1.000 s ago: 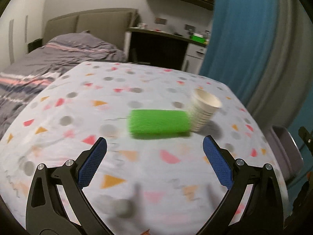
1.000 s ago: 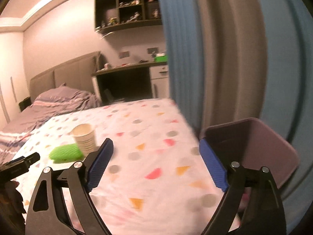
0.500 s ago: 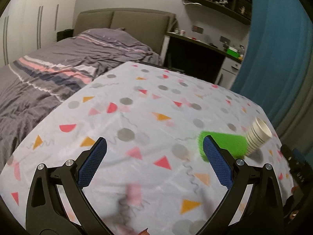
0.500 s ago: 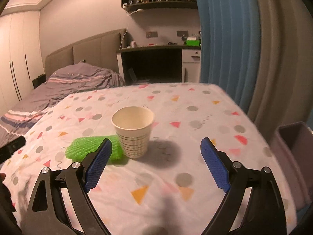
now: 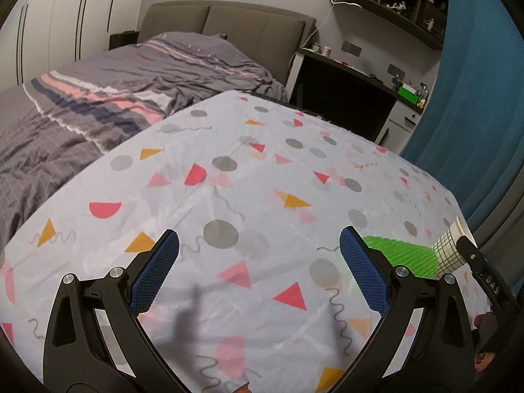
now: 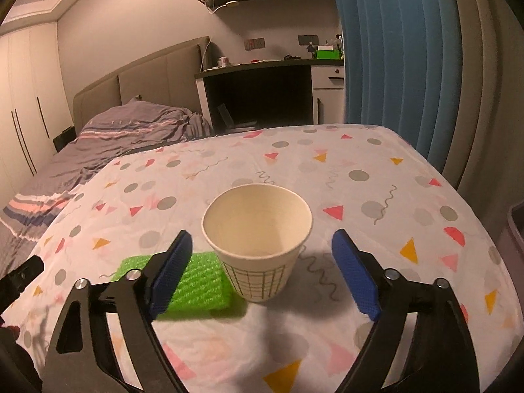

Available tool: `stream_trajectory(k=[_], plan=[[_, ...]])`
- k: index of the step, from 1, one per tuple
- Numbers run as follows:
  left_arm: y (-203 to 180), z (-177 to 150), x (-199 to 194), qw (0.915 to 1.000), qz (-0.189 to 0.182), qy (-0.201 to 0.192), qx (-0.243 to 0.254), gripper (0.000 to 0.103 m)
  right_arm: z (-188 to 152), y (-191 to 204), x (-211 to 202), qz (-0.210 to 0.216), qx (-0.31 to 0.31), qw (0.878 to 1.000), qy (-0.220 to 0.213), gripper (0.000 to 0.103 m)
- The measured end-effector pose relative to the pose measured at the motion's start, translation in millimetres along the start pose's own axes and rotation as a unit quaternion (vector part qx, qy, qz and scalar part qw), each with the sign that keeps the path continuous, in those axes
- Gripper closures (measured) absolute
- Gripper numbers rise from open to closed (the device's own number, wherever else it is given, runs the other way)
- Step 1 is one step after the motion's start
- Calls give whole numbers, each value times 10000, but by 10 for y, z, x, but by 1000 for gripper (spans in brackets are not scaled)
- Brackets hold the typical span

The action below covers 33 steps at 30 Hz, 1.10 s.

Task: Collect trash
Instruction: 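Grasp the grid-pattern cup with the right tool while the left tool grasps the green sponge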

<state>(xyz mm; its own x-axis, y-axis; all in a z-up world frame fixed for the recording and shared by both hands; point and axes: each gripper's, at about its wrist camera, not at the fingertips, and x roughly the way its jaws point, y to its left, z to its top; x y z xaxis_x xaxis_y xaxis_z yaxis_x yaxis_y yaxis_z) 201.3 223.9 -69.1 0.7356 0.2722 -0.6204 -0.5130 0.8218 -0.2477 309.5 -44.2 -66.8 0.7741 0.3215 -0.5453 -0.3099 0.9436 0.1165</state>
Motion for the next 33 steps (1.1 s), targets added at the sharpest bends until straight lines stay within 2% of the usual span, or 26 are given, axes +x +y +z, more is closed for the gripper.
stream_trajectory(k=[2, 6, 9, 15, 23, 27, 33], plan=[[6, -9, 4, 10000, -12, 1, -2, 6, -3, 12, 46, -2, 4, 10000, 54, 25], [-26, -27, 16, 9999, -100, 46, 61, 6, -9, 23, 94, 22, -17, 9999, 155, 41], [-79, -46, 23, 9997, -194, 79, 137, 6, -11, 21, 85, 27, -31, 9999, 147, 44], [-273, -91, -15, 9980, -418, 82, 470, 6, 8, -80, -110, -41, 38, 10000, -39, 45], [-821, -148, -35, 9874, -1125, 250, 1084, 6, -3, -366, -659, -126, 71, 9990, -421, 45], [-961, -173, 152, 9844, -1314, 548, 1037, 6, -64, -491, -848, -125, 118, 9985, -524, 44], [-1209, -238, 370, 9806, -1178, 880, 1299, 17, -135, -641, -987, -58, 233, 9980, -584, 44]])
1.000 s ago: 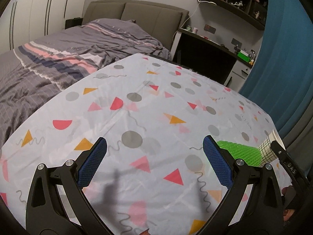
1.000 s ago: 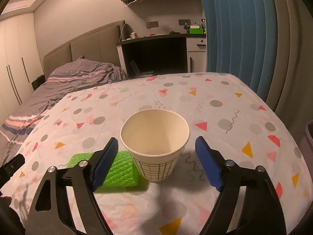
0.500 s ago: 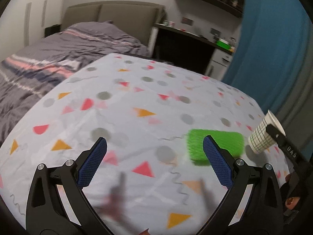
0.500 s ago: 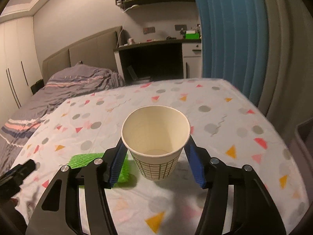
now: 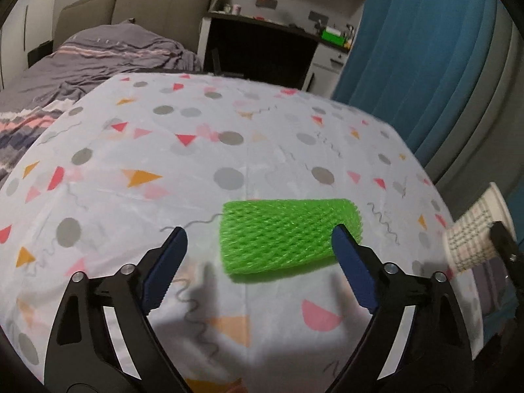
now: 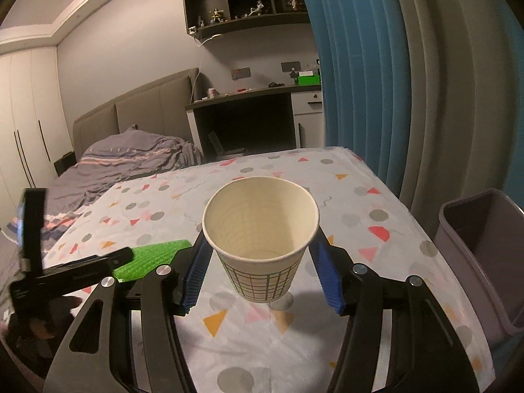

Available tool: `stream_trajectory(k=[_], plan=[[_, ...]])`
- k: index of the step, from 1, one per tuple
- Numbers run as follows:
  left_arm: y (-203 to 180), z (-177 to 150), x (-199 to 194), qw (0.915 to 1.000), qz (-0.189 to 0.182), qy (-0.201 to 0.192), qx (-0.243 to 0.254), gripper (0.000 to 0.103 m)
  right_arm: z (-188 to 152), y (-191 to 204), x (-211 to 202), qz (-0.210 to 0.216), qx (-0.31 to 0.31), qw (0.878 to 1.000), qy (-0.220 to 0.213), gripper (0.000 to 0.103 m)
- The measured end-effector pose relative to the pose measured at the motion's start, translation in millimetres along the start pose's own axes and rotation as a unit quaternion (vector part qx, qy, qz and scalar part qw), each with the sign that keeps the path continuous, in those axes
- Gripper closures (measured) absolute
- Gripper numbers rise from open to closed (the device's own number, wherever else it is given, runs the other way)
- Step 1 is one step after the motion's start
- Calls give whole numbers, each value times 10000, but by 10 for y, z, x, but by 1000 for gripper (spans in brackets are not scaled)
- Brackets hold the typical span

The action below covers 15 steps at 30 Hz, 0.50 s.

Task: Collect trash
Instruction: 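Grasp the grid-pattern cup with the right tool while the left tool grasps the green sponge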

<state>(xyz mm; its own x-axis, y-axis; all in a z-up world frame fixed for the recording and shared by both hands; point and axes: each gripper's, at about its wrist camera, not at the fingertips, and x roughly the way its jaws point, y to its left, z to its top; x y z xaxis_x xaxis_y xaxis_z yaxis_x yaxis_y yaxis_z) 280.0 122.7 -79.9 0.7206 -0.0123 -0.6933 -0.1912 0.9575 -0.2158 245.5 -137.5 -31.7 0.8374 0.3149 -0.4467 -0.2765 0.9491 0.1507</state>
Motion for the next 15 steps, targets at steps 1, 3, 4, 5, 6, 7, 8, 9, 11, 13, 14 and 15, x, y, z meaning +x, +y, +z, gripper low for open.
stream_trajectory(k=[1, 3, 4, 5, 6, 7, 8, 9, 11, 13, 14, 15], plan=[[-22, 5, 36, 10000, 48, 50, 39, 18, -4, -17, -5, 20, 13, 10000, 1, 44], [-72, 11, 138, 9995, 191, 199, 119, 26, -11, -33, -14, 42, 15, 10000, -2, 44], [-98, 8, 205, 9990, 264, 314, 159, 30, -18, -38, -20, 55, 16, 10000, -1, 44], [-102, 6, 241, 9986, 325, 391, 177, 32, -25, -48, -20, 71, 22, 10000, 3, 44], [-113, -4, 286, 9981, 353, 480, 186, 37, -27, -63, -24, 81, 25, 10000, 7, 44], [-113, -17, 297, 9979, 350, 515, 179, 39, -34, -72, -19, 87, 25, 10000, 16, 44], [-118, -27, 304, 9976, 437, 506, 189, 41, -42, -88, -16, 87, 27, 10000, 26, 44], [-130, -33, 301, 9974, 487, 484, 209, 44, -48, -93, -19, 87, 33, 10000, 31, 44], [-153, -42, 288, 9974, 501, 455, 234, 52, -56, -104, -10, 95, 53, 9999, 52, 44], [-180, -58, 264, 9976, 495, 412, 272, 62, -56, -103, -3, 98, 68, 9999, 60, 44], [-186, -58, 260, 9977, 471, 398, 289, 69, -55, -103, -6, 106, 61, 9999, 48, 44], [-199, -68, 247, 9978, 441, 383, 308, 74, -53, -104, -6, 102, 48, 9999, 44, 44]])
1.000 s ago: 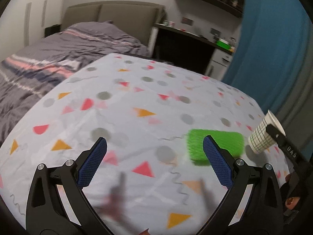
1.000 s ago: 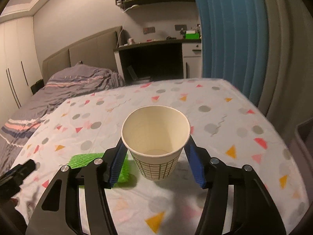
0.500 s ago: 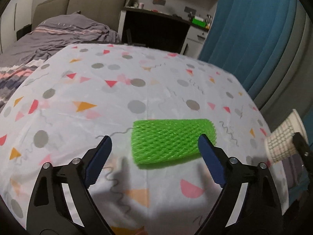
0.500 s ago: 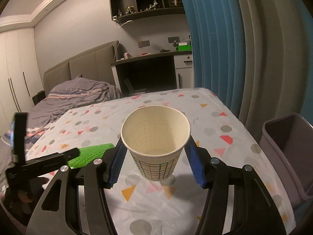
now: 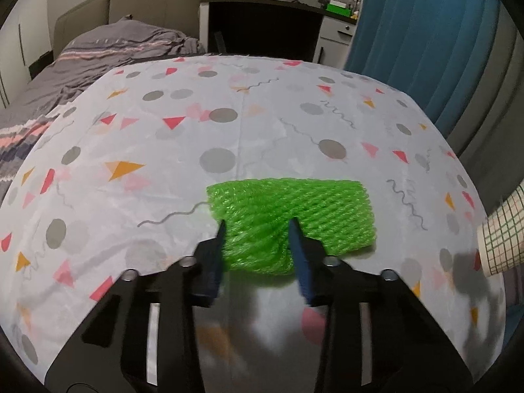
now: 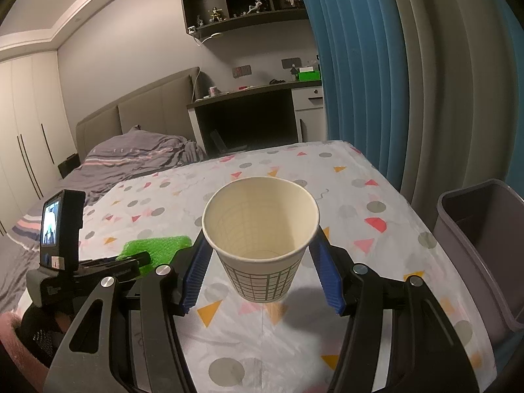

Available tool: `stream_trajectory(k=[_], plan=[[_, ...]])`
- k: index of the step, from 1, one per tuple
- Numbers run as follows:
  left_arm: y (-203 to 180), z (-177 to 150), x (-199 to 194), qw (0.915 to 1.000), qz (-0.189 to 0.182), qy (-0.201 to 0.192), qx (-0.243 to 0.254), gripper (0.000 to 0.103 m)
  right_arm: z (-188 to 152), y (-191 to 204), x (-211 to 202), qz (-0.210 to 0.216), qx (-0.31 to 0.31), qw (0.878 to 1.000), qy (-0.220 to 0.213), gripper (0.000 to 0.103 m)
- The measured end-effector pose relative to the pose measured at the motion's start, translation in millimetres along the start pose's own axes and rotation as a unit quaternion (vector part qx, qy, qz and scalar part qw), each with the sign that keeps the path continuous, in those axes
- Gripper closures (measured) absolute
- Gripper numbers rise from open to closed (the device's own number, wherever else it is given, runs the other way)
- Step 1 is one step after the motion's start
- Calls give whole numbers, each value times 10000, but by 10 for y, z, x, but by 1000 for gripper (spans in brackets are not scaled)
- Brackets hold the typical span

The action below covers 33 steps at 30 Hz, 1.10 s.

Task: Collect trash
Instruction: 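Grasp the grid-pattern cup with the right tool while the left tool grasps the green sponge, then carry the green sponge and grid cup in both tools over the grey bin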

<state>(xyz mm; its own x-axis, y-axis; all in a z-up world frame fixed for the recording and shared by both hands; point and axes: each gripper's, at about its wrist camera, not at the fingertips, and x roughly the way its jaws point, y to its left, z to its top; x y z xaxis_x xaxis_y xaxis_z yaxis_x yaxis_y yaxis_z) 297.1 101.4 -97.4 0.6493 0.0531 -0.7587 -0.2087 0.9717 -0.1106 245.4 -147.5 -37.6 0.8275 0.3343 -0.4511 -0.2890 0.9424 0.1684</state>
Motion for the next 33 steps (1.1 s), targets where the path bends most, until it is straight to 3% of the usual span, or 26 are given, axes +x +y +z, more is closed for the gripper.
stream_trajectory(k=[7, 22, 27, 33], plan=[[-27, -43, -100, 9998, -178, -125, -19, 84, -18, 27, -53, 1, -38, 10000, -56, 44], [-221, -40, -797, 9950, -456, -883, 135, 86, 42, 17, -398, 4, -100, 9994, -330, 44], [-471, -29, -1066, 9911, -649, -1113, 346, 86, 72, -78, -589, -38, -118, 9989, -457, 44], [-1144, -17, -1320, 9811, -1160, -1313, 827, 86, 127, -466, -857, -433, -38, 9969, -657, 44]])
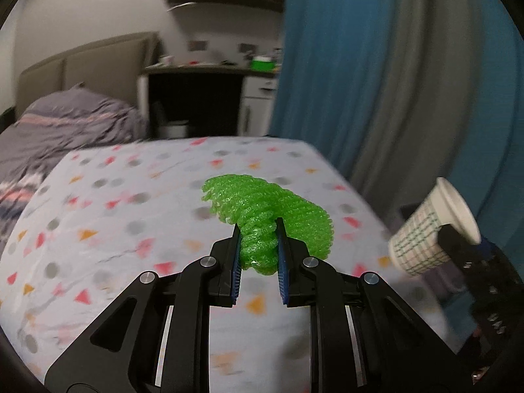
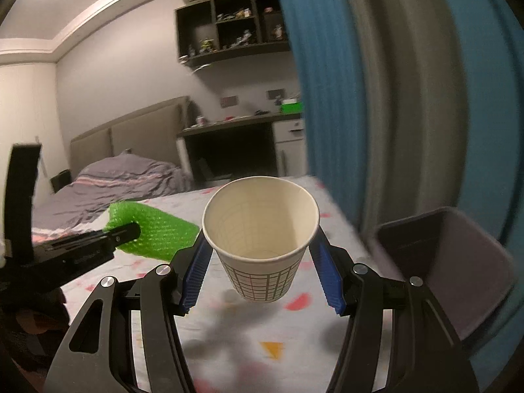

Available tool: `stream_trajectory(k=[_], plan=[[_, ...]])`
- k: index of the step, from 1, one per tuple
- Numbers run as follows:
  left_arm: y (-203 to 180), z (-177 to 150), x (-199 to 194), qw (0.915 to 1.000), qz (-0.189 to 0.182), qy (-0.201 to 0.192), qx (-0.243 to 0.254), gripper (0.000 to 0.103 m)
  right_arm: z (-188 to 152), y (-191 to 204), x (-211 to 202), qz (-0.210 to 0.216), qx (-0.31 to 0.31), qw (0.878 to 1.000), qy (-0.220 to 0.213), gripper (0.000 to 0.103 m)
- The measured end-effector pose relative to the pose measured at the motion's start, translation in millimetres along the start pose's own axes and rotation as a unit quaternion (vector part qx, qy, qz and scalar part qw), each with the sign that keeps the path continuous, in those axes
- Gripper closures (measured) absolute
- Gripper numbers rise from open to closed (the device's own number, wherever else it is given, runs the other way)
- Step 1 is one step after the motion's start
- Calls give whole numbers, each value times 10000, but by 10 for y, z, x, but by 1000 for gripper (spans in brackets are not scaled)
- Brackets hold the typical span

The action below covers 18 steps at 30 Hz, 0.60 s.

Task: Collect trash
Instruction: 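Carry the green sponge and grid cup in both tools over the grey bin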

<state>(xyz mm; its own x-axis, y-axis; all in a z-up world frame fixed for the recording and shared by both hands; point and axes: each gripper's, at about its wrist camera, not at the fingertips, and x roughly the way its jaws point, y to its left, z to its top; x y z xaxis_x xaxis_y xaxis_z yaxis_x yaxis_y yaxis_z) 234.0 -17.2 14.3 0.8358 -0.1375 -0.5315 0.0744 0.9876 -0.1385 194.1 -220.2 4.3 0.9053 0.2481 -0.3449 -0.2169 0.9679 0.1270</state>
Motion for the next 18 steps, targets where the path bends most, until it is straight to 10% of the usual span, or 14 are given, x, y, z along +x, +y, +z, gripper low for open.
stream_trajectory(k=[18], plan=[[-2226, -195, 968, 9776, -1850, 661, 760, 85, -150, -1722, -459, -1666, 746, 9831, -173, 44]])
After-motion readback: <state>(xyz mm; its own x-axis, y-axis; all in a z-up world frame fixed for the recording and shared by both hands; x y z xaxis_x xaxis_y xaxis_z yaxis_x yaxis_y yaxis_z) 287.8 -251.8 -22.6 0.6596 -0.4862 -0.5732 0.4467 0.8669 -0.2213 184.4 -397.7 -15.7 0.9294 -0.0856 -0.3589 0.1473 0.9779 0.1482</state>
